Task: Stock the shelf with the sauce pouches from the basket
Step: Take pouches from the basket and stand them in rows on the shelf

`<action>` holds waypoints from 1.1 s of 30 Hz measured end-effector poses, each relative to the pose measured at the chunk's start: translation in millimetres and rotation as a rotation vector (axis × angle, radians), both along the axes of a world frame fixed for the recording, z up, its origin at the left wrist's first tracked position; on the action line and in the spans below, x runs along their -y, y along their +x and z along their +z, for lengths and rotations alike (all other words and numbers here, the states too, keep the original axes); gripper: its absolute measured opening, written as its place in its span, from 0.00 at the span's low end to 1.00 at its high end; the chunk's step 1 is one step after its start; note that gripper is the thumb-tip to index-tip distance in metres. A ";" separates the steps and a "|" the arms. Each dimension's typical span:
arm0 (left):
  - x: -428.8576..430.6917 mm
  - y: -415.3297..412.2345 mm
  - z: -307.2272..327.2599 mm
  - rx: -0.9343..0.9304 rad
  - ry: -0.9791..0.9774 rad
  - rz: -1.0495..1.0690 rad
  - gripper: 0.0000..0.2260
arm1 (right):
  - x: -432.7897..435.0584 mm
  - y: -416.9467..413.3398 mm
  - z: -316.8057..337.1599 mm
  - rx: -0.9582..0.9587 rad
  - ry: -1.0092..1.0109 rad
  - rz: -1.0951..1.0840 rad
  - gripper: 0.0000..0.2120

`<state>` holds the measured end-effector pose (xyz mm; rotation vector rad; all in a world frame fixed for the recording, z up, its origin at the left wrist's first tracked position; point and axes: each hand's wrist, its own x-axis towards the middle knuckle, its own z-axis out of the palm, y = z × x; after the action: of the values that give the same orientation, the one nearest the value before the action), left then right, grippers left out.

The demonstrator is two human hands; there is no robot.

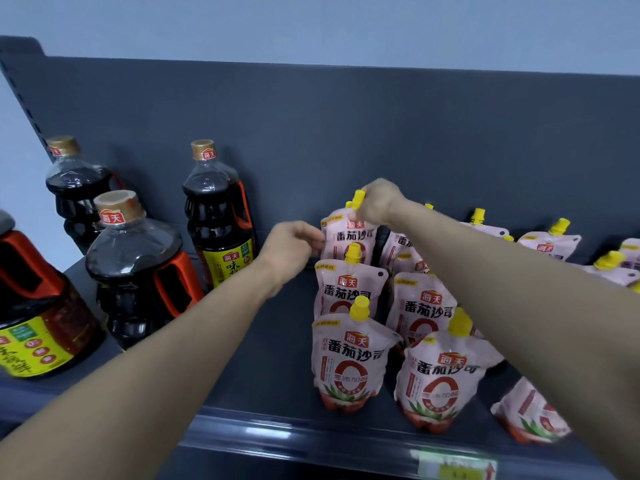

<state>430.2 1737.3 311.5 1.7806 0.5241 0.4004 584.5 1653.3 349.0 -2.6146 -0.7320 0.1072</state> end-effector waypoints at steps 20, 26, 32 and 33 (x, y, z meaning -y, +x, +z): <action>30.2 -21.2 73.3 0.383 -0.256 -0.039 0.08 | 95.4 -48.5 130.9 -0.519 1.081 -0.189 0.04; 47.1 -21.3 70.1 0.458 -0.574 -0.044 0.07 | 104.9 -58.5 130.8 -0.618 1.121 -0.167 0.07; 54.4 -26.4 73.8 0.401 -0.520 -0.111 0.08 | 111.7 -57.2 124.2 -0.656 1.077 -0.196 0.08; 56.9 -26.9 74.7 0.411 -0.464 -0.080 0.09 | 111.2 -57.1 122.5 -0.660 1.055 -0.205 0.07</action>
<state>403.3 1680.5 386.1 1.2247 0.2262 0.5256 527.4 1542.1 471.5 -1.4795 -0.1689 0.3788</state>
